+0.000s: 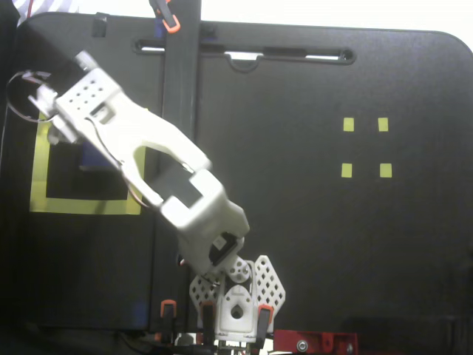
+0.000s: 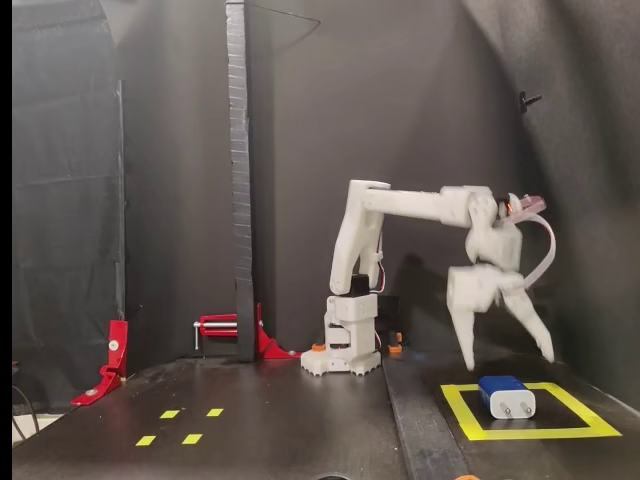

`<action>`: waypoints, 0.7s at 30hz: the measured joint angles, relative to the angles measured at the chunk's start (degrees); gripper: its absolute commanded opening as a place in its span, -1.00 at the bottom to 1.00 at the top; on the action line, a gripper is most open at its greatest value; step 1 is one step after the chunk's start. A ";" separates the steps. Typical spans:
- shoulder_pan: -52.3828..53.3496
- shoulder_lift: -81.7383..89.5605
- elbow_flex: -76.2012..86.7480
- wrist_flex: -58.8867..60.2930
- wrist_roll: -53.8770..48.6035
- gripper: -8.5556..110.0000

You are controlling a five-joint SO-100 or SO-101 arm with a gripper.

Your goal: Grasp the block and place it in the designated area.

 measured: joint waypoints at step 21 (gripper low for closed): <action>1.32 5.54 0.00 3.16 -0.88 -0.72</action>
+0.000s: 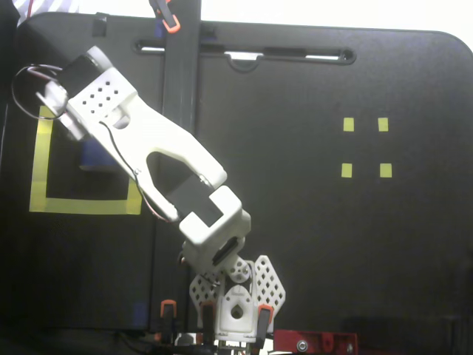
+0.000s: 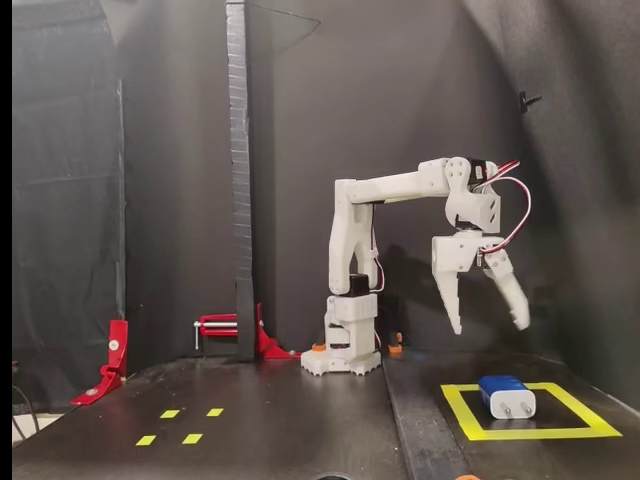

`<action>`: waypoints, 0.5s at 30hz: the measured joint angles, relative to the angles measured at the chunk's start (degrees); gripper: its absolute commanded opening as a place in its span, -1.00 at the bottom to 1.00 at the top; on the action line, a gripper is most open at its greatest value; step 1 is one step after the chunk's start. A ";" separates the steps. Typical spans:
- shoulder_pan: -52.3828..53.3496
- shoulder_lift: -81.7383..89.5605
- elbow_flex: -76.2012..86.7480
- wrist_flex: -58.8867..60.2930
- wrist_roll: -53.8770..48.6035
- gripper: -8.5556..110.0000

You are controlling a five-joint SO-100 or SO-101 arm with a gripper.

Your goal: Grasp the block and place it in the designated area.

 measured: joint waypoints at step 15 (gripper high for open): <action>0.35 0.00 0.00 -0.18 0.00 -0.86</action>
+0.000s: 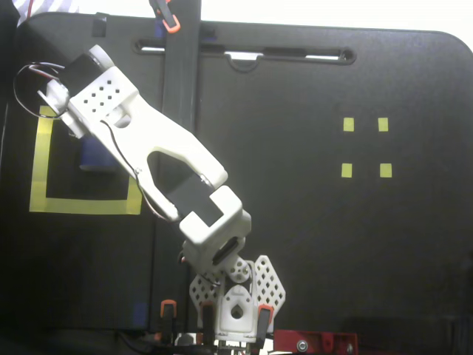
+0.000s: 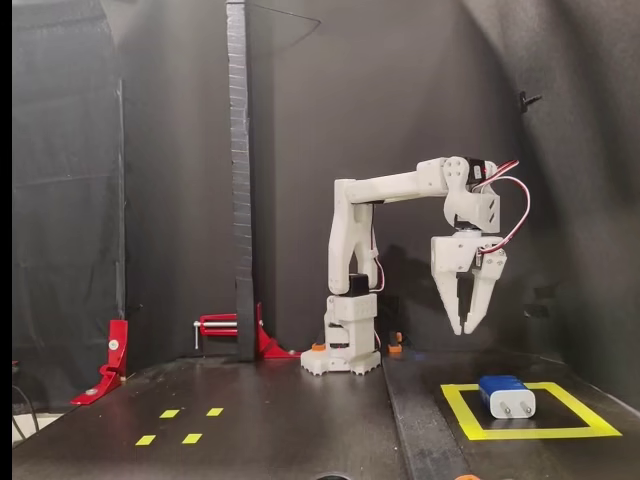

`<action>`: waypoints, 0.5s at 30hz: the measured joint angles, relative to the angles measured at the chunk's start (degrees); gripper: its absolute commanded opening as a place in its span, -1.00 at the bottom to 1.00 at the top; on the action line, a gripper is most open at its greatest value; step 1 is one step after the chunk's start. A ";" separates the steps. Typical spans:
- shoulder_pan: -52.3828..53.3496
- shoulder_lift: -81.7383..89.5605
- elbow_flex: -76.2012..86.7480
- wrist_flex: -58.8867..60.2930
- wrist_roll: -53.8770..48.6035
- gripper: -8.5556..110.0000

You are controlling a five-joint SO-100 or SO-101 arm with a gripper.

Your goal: Grasp the block and place it in the designated area.

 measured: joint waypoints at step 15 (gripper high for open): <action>1.41 0.09 0.00 -4.57 36.83 -0.86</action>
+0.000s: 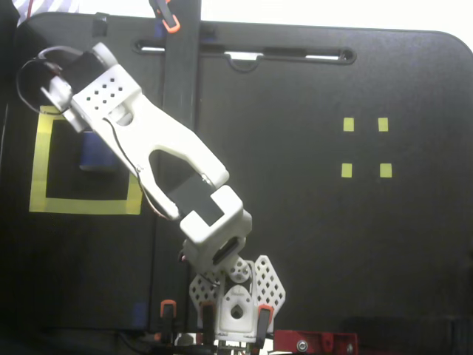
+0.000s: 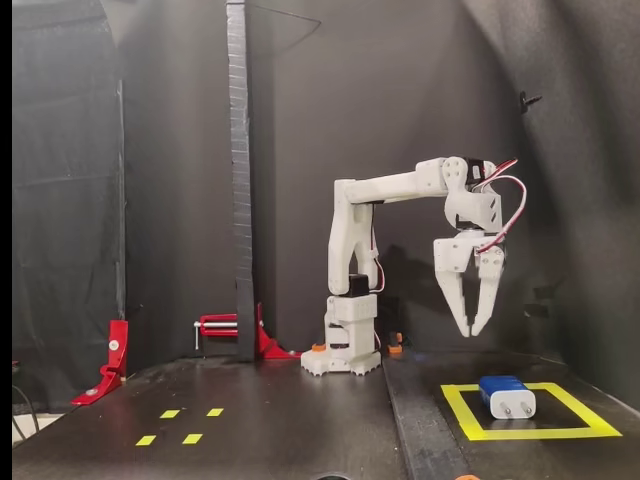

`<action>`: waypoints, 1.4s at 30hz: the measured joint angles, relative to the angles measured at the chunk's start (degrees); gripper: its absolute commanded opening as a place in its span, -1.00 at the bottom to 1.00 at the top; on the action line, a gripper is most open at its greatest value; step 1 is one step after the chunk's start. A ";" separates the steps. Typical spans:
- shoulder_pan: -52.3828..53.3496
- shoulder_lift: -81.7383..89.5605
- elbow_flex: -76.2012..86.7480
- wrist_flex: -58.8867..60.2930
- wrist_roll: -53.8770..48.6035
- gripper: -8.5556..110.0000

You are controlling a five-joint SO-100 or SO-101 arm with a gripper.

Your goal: Grasp the block and place it in the designated area.

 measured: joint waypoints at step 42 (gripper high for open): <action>44.03 0.00 0.09 1.41 8.79 -0.86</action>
